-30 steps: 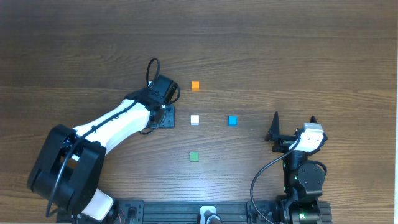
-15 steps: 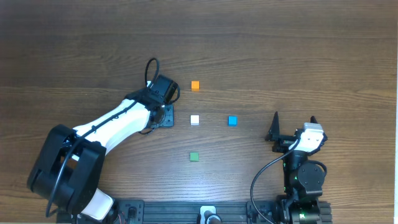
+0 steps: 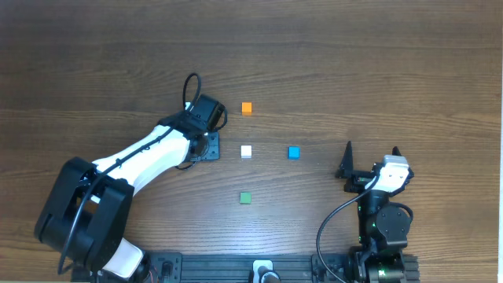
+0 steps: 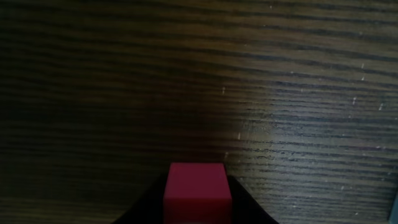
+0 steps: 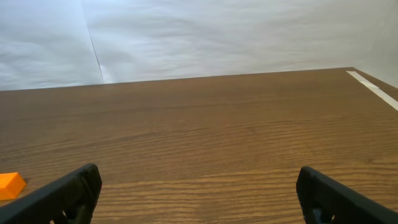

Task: Stack Cubes

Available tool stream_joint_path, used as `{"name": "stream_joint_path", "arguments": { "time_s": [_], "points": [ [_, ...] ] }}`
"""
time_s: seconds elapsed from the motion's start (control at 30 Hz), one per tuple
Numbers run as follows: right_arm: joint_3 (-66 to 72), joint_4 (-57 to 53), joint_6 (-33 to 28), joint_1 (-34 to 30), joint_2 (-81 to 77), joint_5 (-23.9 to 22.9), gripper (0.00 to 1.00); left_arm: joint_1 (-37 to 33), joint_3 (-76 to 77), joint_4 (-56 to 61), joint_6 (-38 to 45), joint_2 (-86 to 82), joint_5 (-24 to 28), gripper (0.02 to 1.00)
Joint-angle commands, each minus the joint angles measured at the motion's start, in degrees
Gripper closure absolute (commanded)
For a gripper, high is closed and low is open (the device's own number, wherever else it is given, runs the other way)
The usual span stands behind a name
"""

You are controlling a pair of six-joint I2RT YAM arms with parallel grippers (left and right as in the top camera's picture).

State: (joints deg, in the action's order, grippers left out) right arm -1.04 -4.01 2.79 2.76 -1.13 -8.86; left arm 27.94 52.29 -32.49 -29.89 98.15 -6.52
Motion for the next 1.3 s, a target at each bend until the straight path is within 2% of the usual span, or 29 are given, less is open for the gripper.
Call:
{"name": "stream_joint_path", "arguments": {
  "time_s": [0.03,0.3,0.33,0.5,0.63,0.83,1.3],
  "points": [
    [0.5,0.1,-0.3,-0.4,0.4,0.3,0.009,-0.1,1.1,0.2,-0.7,0.6,-0.7,0.785],
    [0.5,0.1,-0.3,-0.4,0.4,0.3,0.009,0.1,2.0,-1.2,-2.4,-1.2,0.2,0.873],
    [0.5,0.1,-0.3,-0.4,0.4,0.3,0.007,0.3,2.8,-2.1,-2.8,-1.6,0.2,0.908],
    [0.5,0.1,-0.3,-0.4,0.4,0.3,0.014,3.5,11.7,-10.9,-7.2,-2.3,-2.3,0.941],
    [0.5,0.1,-0.3,-0.4,0.4,0.3,0.007,9.1,20.3,-16.0,-11.2,-1.8,-3.4,0.939],
    [0.5,0.1,-0.3,-0.4,0.4,0.3,0.009,15.0,23.5,-16.3,-16.2,1.1,-3.4,0.928],
    [0.5,0.1,-0.3,-0.4,0.4,0.3,0.009,17.0,23.6,-16.2,-18.8,7.2,-2.1,0.932]
  ]
}}
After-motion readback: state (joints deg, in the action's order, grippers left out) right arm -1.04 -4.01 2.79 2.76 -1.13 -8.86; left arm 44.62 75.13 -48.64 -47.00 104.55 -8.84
